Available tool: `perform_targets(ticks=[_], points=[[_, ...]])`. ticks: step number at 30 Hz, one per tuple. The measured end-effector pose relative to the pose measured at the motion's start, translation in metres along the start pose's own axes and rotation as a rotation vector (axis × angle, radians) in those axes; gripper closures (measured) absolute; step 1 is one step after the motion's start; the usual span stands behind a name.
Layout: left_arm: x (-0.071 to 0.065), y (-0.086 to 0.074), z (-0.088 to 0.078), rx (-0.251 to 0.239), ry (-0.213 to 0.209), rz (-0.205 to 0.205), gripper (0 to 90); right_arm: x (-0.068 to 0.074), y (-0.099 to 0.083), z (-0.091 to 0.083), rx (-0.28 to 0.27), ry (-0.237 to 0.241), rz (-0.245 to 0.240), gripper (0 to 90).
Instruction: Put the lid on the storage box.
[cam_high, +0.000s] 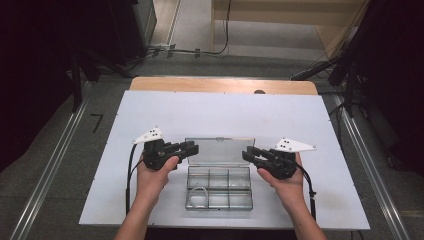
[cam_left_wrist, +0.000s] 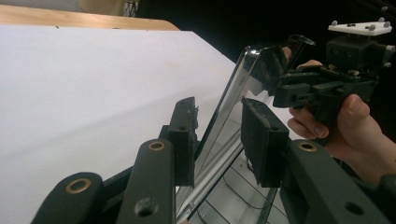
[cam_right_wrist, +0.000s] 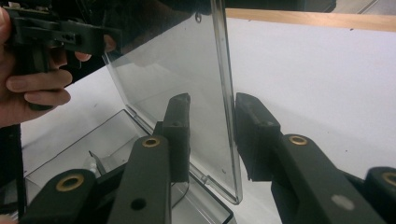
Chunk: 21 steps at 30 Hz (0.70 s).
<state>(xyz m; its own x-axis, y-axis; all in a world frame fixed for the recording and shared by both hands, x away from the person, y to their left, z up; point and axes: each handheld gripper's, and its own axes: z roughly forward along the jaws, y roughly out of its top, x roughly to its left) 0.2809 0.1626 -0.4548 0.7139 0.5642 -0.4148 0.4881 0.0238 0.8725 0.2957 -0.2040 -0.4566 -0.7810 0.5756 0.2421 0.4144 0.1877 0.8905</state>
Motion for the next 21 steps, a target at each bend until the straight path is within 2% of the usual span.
perform_targets(ticks=[9, 21], points=[[-0.003, -0.003, -0.003, -0.001, -0.017, 0.005, 64.3, 0.007, 0.007, -0.004, -0.016, 0.003, -0.019, 64.6], [-0.006, -0.005, -0.005, 0.004, -0.016, 0.012, 63.2, 0.013, 0.01, -0.006, -0.021, -0.003, -0.051, 64.1]])
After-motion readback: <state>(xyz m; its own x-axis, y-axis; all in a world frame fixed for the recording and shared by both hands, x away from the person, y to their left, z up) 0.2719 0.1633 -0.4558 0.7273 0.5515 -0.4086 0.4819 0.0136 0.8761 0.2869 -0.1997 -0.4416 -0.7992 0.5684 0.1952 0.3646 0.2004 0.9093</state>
